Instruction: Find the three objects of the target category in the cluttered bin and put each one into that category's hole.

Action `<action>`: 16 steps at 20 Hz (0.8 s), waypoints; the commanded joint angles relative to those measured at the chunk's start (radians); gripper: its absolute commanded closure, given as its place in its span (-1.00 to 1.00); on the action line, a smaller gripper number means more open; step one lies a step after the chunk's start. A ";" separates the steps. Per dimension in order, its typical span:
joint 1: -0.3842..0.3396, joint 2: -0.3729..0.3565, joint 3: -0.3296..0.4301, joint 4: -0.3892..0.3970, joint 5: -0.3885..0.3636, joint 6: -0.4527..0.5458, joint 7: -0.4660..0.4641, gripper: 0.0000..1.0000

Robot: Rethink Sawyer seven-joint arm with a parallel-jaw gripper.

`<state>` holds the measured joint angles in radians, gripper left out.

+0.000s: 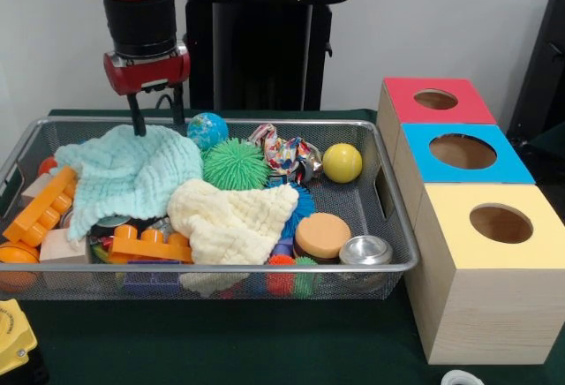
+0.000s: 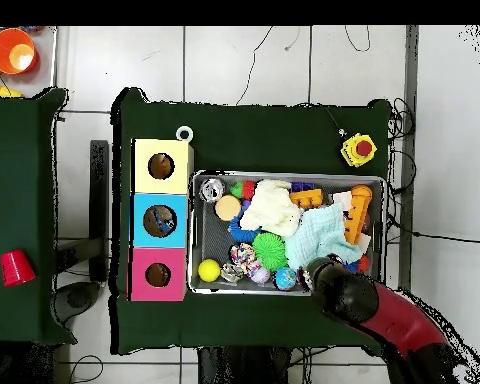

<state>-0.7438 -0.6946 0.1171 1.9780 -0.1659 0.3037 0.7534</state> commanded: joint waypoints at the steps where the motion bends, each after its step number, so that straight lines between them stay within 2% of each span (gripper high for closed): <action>1: 0.008 -0.010 0.082 0.025 0.055 0.093 0.197 -1.00; 6: -0.022 0.020 0.138 0.066 0.083 0.039 0.217 -1.00; 9: -0.032 0.056 0.155 0.053 0.090 0.021 0.209 -1.00; 16: -0.010 0.101 0.125 -0.010 0.069 -0.008 0.204 -1.00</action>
<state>-0.7545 -0.6607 0.1635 1.9901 -0.1262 0.3080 0.7534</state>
